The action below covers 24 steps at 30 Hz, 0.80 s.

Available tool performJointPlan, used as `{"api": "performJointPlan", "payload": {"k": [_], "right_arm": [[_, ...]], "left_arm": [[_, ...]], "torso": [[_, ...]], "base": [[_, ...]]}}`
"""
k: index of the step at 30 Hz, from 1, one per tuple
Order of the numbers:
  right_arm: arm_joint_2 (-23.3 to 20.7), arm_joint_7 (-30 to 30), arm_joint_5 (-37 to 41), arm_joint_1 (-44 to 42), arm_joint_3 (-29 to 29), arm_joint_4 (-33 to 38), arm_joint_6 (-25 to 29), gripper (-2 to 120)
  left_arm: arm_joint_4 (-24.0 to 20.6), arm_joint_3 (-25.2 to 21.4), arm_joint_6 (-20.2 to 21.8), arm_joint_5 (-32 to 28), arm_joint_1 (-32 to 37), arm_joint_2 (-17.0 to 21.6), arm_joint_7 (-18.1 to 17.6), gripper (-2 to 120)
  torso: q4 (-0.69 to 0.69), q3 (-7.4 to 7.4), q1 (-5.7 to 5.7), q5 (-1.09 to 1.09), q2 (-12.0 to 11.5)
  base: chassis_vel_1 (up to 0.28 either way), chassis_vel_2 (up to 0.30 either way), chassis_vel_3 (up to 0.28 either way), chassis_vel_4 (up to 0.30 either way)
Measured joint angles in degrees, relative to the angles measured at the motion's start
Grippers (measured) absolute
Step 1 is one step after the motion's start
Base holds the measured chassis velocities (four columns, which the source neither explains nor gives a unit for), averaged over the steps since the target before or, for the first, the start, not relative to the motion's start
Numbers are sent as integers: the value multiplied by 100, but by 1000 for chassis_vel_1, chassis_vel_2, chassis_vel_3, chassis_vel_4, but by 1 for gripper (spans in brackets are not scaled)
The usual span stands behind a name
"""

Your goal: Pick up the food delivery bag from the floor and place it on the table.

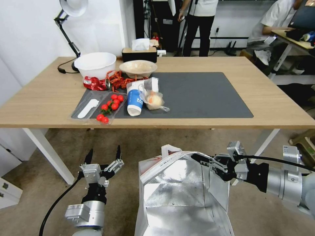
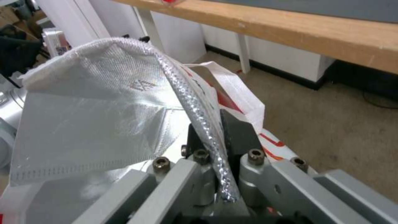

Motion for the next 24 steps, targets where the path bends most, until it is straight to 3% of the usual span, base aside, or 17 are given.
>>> {"api": "performJointPlan", "payload": {"k": [18, 24], "right_arm": [[-4, -11, -23, -10, 6, -5, 0, 0], [-25, -9, -23, -6, 21, -3, 0, 0]], "left_arm": [[-12, 5, 15, -6, -2, 4, 5, 100], [-27, -2, 15, -25, 9, 15, 5, 100]], "torso": [[0, 233, 163, 0, 394], [0, 362, 259, 0, 620]], "base": [[0, 0, 0, 0], [0, 0, 0, 0]]}}
